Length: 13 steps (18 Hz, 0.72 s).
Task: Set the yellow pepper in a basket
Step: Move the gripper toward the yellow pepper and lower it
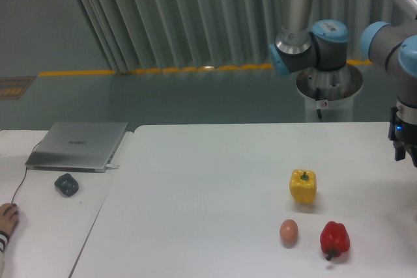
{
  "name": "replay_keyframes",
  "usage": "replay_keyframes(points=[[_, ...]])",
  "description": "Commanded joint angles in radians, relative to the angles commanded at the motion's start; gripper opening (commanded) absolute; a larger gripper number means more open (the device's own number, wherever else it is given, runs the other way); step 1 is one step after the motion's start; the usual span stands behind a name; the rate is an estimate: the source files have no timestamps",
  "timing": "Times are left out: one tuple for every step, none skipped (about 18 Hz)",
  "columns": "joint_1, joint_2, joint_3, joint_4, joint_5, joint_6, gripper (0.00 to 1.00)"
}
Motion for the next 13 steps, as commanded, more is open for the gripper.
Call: replay_keyframes(points=[[0.0, 0.0, -0.002, -0.002, 0.0, 0.0, 1.0], [0.0, 0.0, -0.002, -0.002, -0.002, 0.0, 1.0], [0.0, 0.0, -0.002, -0.003, -0.005, -0.002, 1.0], [-0.005, 0.0, -0.002, -0.003, -0.009, -0.002, 1.0], [-0.005, 0.0, -0.002, -0.003, -0.009, -0.002, 1.0], [-0.006, -0.002, -0.002, -0.003, -0.009, -0.003, 1.0], [-0.009, -0.002, -0.006, -0.003, -0.012, -0.005, 1.0], [-0.011, 0.0, -0.012, 0.0, -0.026, -0.011, 1.0], [-0.008, -0.002, -0.018, 0.005, -0.043, -0.015, 1.0], [-0.005, 0.0, -0.028, 0.009, -0.052, -0.017, 1.0], [-0.003, 0.002, -0.032, 0.011, -0.054, -0.021, 1.0], [-0.003, 0.002, -0.032, 0.011, -0.052, -0.023, 1.0], [-0.003, 0.0, -0.032, 0.011, -0.049, -0.023, 1.0]])
